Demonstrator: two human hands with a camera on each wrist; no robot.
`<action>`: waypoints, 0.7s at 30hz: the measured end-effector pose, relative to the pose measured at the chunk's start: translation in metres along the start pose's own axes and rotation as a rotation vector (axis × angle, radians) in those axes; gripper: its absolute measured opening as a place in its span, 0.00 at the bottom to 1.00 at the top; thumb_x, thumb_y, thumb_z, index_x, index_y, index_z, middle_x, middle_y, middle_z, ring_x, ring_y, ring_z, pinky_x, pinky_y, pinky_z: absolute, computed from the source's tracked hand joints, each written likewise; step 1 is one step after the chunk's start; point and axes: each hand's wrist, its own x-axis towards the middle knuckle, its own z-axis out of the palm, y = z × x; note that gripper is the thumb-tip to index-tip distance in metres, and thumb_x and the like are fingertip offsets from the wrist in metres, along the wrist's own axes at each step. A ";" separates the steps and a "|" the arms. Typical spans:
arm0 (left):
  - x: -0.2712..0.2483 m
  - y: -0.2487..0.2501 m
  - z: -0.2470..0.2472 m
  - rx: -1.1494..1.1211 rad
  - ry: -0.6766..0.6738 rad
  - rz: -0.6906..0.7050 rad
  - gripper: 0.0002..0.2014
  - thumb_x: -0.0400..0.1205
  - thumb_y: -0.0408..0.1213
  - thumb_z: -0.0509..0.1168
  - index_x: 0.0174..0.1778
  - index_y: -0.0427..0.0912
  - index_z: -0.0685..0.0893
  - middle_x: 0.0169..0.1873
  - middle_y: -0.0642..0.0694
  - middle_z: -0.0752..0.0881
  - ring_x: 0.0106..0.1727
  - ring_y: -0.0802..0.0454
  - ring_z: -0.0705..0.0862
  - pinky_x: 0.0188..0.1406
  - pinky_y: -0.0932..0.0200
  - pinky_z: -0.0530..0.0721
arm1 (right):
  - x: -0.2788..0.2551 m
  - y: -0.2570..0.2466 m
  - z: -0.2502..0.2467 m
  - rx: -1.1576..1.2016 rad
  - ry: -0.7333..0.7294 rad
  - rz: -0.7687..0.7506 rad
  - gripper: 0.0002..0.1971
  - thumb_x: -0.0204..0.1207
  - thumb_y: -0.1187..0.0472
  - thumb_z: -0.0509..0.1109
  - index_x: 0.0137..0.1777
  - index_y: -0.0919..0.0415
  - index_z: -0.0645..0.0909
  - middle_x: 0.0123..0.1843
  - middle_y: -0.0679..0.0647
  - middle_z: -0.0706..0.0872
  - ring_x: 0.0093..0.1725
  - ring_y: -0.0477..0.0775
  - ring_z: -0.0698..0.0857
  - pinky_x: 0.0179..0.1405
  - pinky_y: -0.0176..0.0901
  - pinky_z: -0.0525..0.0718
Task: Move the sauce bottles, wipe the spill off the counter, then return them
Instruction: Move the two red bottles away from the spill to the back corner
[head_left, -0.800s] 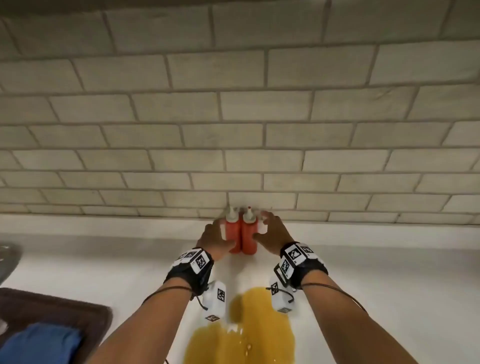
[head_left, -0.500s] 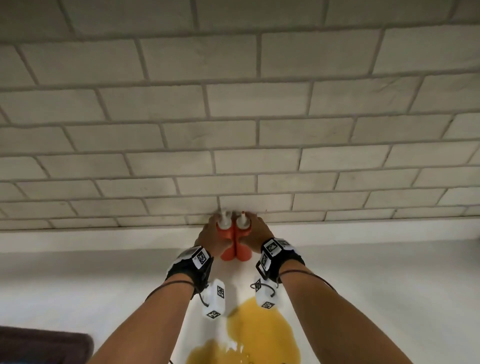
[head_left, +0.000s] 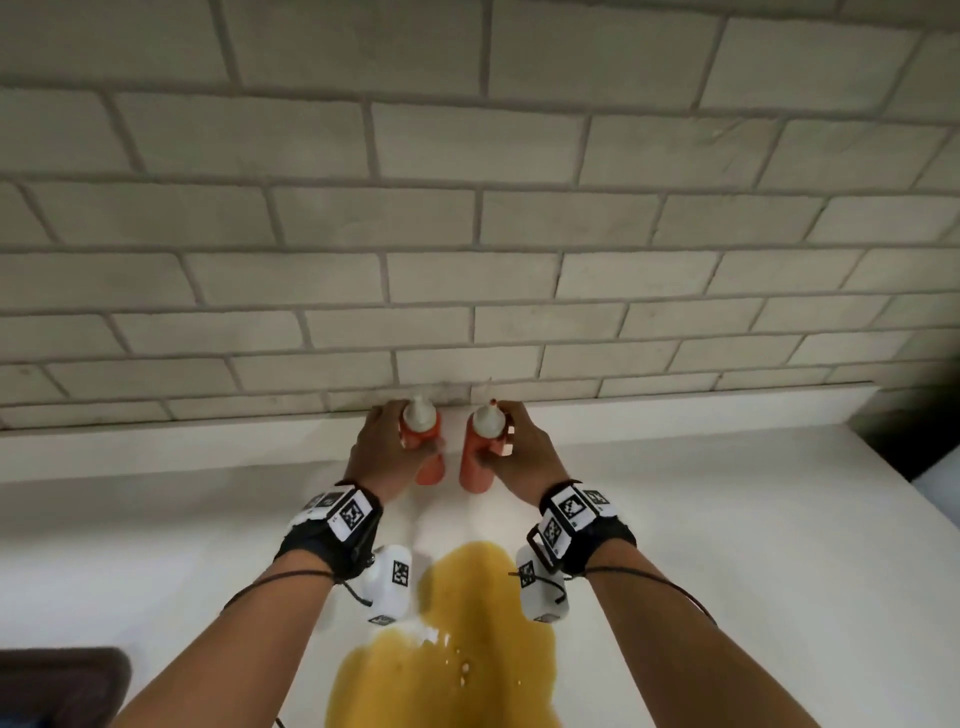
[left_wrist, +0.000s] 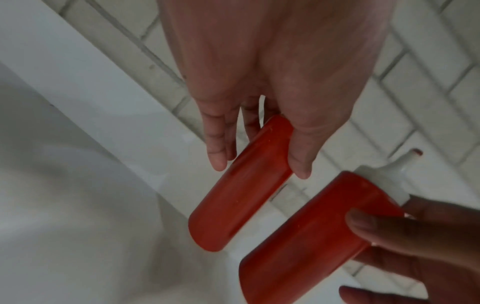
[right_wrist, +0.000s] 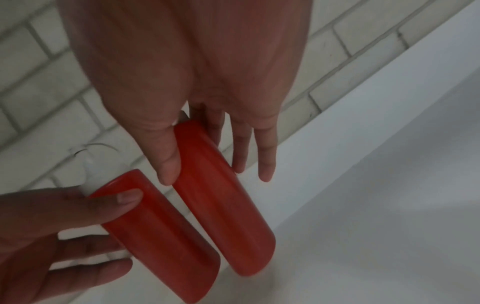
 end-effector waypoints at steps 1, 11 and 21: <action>-0.006 0.003 -0.001 -0.050 -0.002 0.019 0.30 0.65 0.55 0.78 0.63 0.54 0.79 0.60 0.45 0.82 0.58 0.42 0.85 0.60 0.44 0.83 | -0.009 0.002 -0.009 0.032 0.013 -0.006 0.27 0.69 0.59 0.77 0.66 0.47 0.72 0.56 0.46 0.85 0.57 0.52 0.85 0.56 0.49 0.84; -0.098 0.088 0.016 -0.172 -0.205 0.208 0.25 0.75 0.43 0.77 0.67 0.57 0.78 0.55 0.59 0.85 0.54 0.55 0.85 0.54 0.56 0.80 | -0.103 0.033 -0.119 0.169 0.092 -0.064 0.28 0.72 0.61 0.79 0.67 0.44 0.69 0.58 0.40 0.81 0.58 0.47 0.83 0.54 0.40 0.81; -0.132 0.197 0.123 -0.184 -0.258 0.269 0.25 0.74 0.43 0.78 0.66 0.57 0.80 0.49 0.66 0.85 0.51 0.65 0.86 0.46 0.69 0.79 | -0.124 0.109 -0.252 0.161 0.156 -0.034 0.28 0.73 0.62 0.78 0.67 0.42 0.69 0.58 0.40 0.80 0.59 0.49 0.82 0.59 0.44 0.79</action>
